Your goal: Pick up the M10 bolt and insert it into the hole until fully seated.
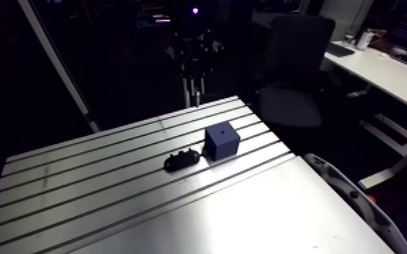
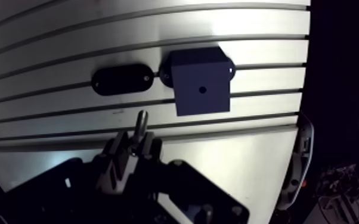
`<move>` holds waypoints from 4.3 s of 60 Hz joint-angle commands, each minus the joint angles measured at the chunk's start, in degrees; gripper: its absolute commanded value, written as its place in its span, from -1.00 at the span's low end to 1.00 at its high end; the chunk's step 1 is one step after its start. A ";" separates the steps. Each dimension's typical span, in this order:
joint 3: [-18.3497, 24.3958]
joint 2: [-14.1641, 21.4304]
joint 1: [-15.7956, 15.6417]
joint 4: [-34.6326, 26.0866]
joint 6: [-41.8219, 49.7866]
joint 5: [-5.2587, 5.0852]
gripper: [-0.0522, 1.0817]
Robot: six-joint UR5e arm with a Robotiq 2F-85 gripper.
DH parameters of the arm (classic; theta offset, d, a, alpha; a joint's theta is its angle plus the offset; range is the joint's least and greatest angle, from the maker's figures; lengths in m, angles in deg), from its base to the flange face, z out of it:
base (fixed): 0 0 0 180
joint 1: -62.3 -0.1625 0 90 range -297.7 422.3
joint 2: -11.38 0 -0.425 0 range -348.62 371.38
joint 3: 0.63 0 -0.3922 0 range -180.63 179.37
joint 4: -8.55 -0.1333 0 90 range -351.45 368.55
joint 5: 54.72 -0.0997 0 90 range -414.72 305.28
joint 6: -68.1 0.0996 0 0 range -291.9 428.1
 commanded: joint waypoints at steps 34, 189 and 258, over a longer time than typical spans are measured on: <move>0.36 -2.56 2.91 -1.54 -0.25 0.20 0.99; -0.62 -6.09 5.54 1.37 0.54 0.47 0.99; -0.96 -6.88 6.07 1.72 0.54 0.56 0.99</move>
